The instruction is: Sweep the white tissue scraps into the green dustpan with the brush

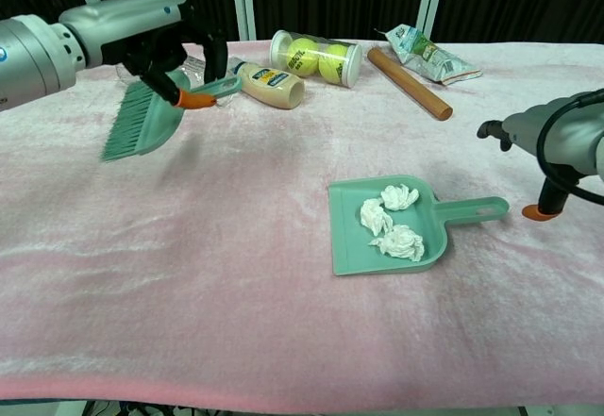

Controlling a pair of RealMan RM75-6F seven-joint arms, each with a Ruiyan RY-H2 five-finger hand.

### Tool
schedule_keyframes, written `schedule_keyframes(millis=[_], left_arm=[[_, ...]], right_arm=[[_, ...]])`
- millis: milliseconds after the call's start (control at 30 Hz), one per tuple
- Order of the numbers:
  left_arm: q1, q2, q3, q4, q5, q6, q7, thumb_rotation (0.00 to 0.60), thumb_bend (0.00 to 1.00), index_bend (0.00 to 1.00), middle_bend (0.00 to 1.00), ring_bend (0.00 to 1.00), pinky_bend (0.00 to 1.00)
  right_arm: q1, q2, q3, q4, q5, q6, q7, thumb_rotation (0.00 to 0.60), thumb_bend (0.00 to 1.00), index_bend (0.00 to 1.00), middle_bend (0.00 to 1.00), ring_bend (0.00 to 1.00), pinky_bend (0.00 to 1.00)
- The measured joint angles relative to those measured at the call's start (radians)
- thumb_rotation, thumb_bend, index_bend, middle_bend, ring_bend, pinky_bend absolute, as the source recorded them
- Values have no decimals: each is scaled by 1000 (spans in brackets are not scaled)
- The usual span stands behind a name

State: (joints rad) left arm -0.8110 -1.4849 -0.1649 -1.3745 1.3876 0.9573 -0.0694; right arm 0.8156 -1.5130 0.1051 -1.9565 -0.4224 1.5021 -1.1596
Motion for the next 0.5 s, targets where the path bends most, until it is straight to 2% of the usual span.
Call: schedule_keyframes(millis=[333,500], left_arm=[[21,-27,41,-6,-186,-82,219,600,368,587,566,888,1000],[25,-49,57,0,-246,-105,290,600,245,496,477,877,1000]], right_arm=[[-18,41,-1,-20,-18,-14,31,600,221,23,147,658,823],[-19,52,2,-25,-22,-19,35,600,220,23,147,658,823]])
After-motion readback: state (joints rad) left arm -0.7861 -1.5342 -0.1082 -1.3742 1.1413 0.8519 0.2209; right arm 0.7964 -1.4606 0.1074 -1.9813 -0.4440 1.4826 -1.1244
